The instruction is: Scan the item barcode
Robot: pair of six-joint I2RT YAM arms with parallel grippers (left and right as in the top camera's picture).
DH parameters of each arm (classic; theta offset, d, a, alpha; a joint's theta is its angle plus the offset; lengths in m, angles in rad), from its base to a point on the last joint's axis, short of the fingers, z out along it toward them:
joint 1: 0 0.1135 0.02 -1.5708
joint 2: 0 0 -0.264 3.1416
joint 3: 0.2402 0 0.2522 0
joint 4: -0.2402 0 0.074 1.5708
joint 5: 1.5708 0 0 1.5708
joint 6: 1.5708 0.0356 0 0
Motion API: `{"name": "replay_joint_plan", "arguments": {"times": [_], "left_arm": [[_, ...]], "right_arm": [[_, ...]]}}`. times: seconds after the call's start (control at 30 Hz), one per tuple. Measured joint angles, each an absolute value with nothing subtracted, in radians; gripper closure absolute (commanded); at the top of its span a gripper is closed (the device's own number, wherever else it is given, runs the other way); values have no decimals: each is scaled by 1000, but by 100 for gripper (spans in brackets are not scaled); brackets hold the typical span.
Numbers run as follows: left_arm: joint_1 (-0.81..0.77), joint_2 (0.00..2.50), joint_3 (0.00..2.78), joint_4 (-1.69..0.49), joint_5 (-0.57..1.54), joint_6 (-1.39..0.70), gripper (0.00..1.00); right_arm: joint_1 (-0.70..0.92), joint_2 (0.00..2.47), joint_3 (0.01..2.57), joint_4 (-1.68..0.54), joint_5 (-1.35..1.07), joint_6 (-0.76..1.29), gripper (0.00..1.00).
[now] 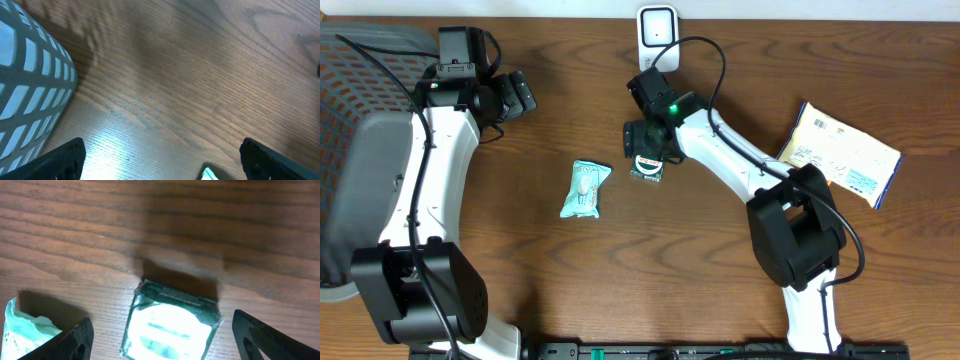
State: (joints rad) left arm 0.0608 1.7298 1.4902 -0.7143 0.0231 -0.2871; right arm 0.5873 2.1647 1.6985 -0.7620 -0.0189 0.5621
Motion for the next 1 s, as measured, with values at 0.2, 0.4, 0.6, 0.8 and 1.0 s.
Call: {"name": "replay_joint_plan", "arguments": {"times": [0.2,0.4,0.6,0.8,1.0], "left_arm": [[61,1730,1490,-714,23,-287,2],[61,1730,1490,-714,23,-287,2],[61,1730,1490,-714,23,-287,2],[61,1730,1490,-714,23,-287,2],[61,1730,1490,-714,23,-287,2]], "right_arm": [[591,2171,1699,-785,5,577,19],[590,2182,1699,-788,18,582,19],[590,2212,1698,-780,20,585,19],[590,2243,1697,-764,16,596,25],[590,2243,1697,-777,11,604,53]]}}
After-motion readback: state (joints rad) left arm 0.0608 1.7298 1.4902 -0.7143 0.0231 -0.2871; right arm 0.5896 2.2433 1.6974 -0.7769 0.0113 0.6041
